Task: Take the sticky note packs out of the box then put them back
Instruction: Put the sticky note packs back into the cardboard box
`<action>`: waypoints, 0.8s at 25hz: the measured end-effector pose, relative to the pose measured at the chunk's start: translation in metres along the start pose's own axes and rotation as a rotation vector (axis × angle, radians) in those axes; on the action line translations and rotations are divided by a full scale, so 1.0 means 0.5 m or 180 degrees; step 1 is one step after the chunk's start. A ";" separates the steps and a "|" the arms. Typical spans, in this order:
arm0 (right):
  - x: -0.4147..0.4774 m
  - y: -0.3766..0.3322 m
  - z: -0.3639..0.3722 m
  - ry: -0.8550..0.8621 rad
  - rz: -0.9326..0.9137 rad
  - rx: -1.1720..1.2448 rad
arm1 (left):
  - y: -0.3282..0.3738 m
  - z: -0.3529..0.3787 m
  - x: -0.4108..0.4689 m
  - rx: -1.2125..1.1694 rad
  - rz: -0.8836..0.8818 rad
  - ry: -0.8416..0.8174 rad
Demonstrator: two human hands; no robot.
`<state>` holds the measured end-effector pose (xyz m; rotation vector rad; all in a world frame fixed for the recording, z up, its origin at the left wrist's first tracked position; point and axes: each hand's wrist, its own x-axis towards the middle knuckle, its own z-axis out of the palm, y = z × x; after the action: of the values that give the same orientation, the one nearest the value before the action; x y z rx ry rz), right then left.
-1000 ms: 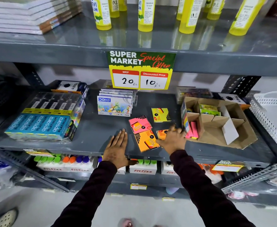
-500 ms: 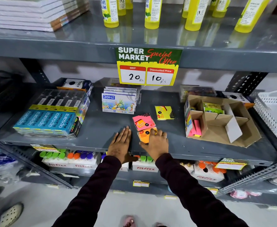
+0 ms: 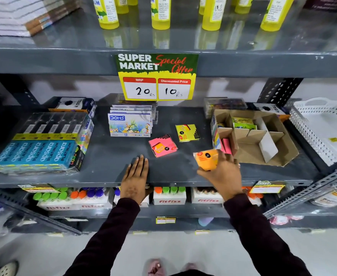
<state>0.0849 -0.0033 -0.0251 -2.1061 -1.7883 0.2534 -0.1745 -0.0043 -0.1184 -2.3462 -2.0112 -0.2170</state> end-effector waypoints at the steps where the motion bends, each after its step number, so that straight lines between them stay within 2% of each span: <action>1: -0.004 0.029 -0.019 0.0069 0.0120 0.0022 | 0.001 0.002 -0.001 0.0009 0.0017 -0.0014; 5: 0.005 0.142 -0.065 0.0114 0.0554 -0.0043 | -0.002 0.013 0.001 -0.0045 0.0069 0.0034; 9: 0.098 0.193 -0.067 0.0269 0.1093 0.0087 | -0.003 0.014 0.001 -0.0109 0.0044 0.0027; 15: 0.212 0.187 0.009 -0.0077 0.1389 0.0688 | -0.004 0.007 -0.002 -0.0193 -0.0032 -0.0003; 20: 0.222 0.209 0.051 -0.0151 0.1216 0.0394 | -0.003 0.006 0.000 -0.0211 -0.0037 -0.0081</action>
<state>0.1912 0.0958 -0.0778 -2.3517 -1.3415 0.5029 -0.1757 -0.0035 -0.1214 -2.3885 -2.0607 -0.2597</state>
